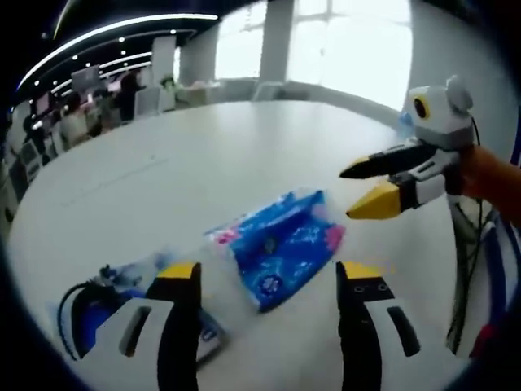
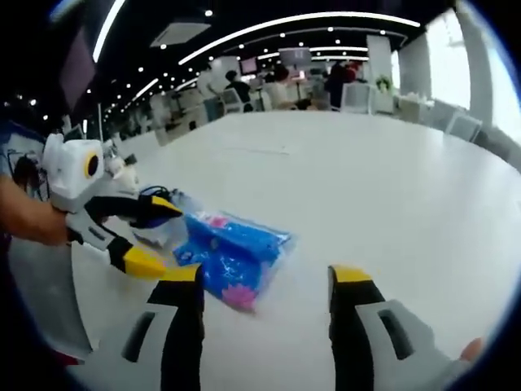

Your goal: Arrange the tabletop items into an orderly group along one side of the table until the central work area is clear of visible clutter.

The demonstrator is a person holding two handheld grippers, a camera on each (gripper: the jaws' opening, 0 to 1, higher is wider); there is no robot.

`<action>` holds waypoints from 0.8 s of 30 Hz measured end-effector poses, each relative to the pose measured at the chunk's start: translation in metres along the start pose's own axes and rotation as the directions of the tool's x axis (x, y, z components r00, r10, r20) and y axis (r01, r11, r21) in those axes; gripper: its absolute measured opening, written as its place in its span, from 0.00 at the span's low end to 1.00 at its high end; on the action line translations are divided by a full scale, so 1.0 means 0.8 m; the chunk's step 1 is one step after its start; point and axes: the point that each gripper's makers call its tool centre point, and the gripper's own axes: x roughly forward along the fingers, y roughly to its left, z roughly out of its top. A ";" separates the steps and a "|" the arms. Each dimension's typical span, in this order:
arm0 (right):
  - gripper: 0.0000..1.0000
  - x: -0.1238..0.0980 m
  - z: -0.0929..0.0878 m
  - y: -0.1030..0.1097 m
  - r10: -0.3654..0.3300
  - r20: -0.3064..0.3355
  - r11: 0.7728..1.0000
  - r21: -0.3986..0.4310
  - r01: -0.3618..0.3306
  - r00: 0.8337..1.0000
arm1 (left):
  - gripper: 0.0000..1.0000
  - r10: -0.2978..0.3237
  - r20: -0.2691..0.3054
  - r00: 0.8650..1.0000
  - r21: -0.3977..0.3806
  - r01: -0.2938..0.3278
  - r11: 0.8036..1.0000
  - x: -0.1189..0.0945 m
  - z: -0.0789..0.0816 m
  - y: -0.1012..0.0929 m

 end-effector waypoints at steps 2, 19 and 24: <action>0.74 -0.003 0.002 0.003 0.004 0.009 1.000 0.011 -0.004 1.000 | 0.74 -0.042 0.027 0.999 -0.017 0.042 0.999 -0.002 0.005 -0.009; 0.96 -0.029 0.012 0.039 0.032 0.074 0.999 0.017 -0.033 0.997 | 0.99 -0.210 0.081 0.974 0.013 0.210 0.978 -0.039 0.007 -0.051; 0.97 -0.038 0.012 0.051 0.026 0.071 1.000 0.006 -0.026 0.997 | 0.99 -0.203 0.092 0.975 0.011 0.203 0.979 -0.054 0.007 -0.044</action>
